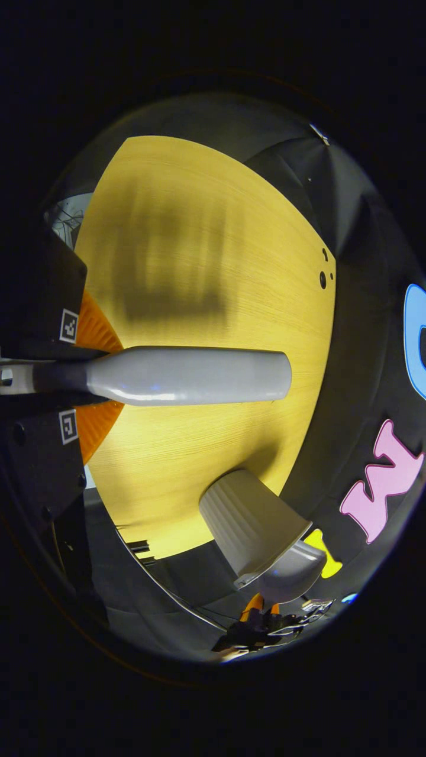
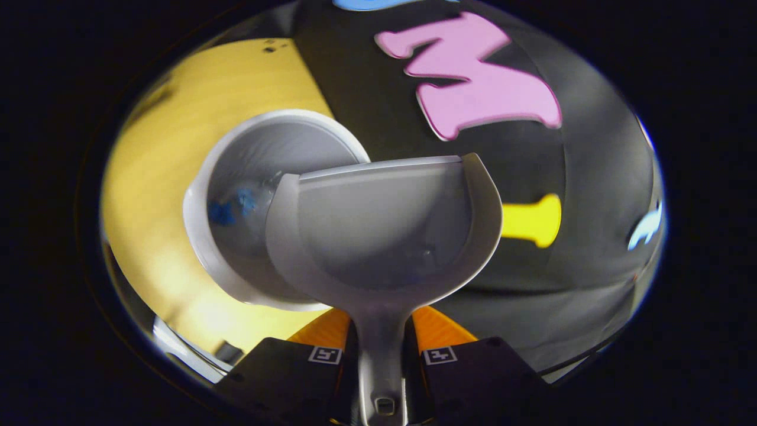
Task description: Pick up the small broom and dustpan from the desktop, sweep the trash into the dustpan with the broom, and then empty the trash into the garbage bin.
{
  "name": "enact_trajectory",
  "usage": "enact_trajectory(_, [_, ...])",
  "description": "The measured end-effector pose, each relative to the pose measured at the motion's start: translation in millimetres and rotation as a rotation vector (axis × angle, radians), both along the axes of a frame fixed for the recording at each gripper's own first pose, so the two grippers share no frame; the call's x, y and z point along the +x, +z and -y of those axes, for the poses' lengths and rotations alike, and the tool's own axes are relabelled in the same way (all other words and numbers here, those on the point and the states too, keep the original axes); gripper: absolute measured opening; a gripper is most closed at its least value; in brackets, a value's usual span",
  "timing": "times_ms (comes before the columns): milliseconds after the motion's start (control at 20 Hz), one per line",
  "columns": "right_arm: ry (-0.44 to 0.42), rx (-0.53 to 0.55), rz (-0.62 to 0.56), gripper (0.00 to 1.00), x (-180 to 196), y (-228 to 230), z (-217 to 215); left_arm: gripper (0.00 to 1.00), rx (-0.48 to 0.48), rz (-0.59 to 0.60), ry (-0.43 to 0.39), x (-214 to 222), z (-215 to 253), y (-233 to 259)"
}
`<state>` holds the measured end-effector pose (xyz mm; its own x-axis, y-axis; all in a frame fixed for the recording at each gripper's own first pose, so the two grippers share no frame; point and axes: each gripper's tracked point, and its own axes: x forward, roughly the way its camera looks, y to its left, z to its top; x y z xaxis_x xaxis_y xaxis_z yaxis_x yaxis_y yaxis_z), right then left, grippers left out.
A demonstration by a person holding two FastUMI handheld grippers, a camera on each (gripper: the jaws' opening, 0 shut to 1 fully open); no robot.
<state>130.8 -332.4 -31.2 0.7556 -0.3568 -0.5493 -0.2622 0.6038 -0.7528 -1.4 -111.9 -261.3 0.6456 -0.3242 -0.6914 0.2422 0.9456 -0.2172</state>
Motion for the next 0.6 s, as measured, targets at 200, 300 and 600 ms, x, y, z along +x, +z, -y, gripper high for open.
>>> enact_trajectory(200, [-0.175,0.353,0.058,0.35,-33.6,-1.8,-0.6,0.27,0.013,0.026,0.020,2.1,-3.3,5.2])
enact_trajectory(300, [-0.231,0.501,0.084,0.35,-49.7,3.2,-6.3,0.26,0.015,0.035,0.023,3.2,-2.9,7.6])
enact_trajectory(600, [-0.280,0.851,0.187,0.35,-52.1,0.5,-18.8,0.30,0.031,0.057,0.100,5.7,-16.9,5.0])
